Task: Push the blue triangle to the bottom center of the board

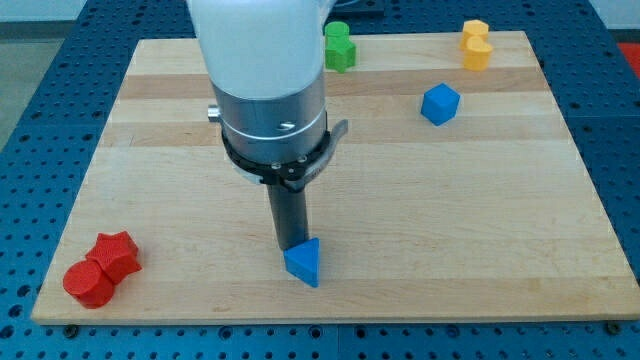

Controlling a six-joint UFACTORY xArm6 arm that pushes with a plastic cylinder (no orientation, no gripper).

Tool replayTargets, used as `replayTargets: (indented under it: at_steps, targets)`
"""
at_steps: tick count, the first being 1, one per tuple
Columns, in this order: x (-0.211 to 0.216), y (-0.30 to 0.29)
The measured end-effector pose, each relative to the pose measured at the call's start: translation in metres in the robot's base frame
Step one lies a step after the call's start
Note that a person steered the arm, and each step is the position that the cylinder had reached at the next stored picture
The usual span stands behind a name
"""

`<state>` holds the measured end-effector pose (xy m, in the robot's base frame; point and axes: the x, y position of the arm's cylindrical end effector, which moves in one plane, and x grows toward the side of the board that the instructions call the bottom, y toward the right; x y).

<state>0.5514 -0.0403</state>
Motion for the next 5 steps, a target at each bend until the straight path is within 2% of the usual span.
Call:
replayTargets:
  at_steps: [2, 3, 4, 5]
  targets:
    - [0.007, 0.010]
    - [-0.034, 0.014]
    - [-0.066, 0.075]
    - [-0.099, 0.176]
